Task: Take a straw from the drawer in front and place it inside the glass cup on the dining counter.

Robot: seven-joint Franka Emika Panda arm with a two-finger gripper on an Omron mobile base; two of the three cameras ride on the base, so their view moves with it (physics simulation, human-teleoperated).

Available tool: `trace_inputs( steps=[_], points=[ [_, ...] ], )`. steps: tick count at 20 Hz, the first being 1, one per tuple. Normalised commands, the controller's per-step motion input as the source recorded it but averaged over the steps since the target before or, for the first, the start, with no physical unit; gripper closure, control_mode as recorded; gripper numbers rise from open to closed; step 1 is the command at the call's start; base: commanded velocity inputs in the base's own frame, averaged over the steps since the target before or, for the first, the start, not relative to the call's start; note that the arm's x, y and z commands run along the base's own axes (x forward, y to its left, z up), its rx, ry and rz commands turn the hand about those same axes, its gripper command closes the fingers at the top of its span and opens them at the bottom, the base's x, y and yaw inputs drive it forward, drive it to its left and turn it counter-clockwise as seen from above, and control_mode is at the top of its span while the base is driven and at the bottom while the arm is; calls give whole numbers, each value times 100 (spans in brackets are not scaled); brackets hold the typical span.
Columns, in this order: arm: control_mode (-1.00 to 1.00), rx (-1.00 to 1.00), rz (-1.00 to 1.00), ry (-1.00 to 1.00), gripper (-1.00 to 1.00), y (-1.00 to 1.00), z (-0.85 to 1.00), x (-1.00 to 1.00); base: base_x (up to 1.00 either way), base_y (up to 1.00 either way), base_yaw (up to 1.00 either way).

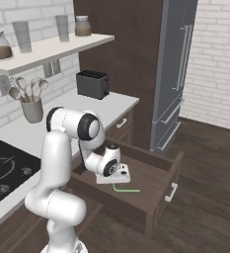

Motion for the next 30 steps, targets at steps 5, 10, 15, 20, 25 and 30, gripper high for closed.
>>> trace_inputs(
  steps=[5,10,15,20,25,30],
  points=[
    [-100,0,0,0,100,-8,-26,9,0,0,0],
    [-100,0,0,0,100,-13,-14,9,0,0,0],
    [-100,3,0,1,100,-8,-1,16,0,0,0],
    [-100,3,0,0,100,-5,0,5,0,0,0],
    [-100,3,0,-1,100,-2,7,0,0,0,0],
    [-100,6,0,-18,100,5,93,-25,0,0,0]
  ],
)
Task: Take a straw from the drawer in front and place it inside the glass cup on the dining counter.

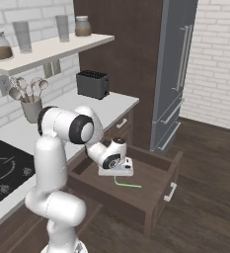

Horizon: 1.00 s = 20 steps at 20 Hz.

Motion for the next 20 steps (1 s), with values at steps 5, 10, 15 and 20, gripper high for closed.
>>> trace_inputs(
  steps=[5,10,15,20],
  points=[
    [-100,4,0,-23,100,20,100,-35,0,0,0],
    [-100,5,-3,-15,100,31,100,-53,0,0,0],
    [-100,5,-11,-4,100,35,100,-37,0,0,0],
    [-100,7,-14,1,100,23,100,-3,0,0,0]
  ],
)
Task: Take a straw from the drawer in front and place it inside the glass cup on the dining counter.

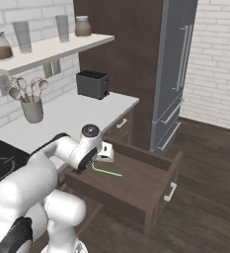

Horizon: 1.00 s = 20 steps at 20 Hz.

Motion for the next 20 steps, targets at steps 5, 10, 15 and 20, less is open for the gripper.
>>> trace_inputs(
  steps=[5,10,15,20],
  points=[
    [-100,9,-13,4,100,3,100,-21,0,0,0],
    [-100,7,-6,3,100,0,100,-52,0,0,0],
    [-100,2,-1,9,100,0,100,-54,0,0,0],
    [-100,0,0,17,100,9,87,-53,0,0,0]
  ],
)
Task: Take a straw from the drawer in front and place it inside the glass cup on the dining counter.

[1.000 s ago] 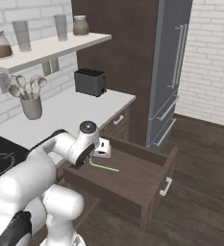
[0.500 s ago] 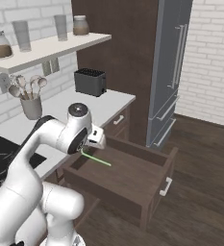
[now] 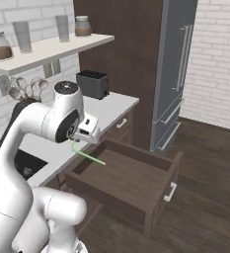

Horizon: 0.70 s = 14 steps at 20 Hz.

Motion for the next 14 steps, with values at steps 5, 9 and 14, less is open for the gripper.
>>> trace_inputs(
  steps=[5,9,14],
  points=[
    [-100,0,0,20,100,11,65,-56,0,0,0],
    [-100,0,0,21,100,5,41,-47,0,0,0],
    [100,0,0,4,100,0,10,-25,-58,0,0]
  ],
)
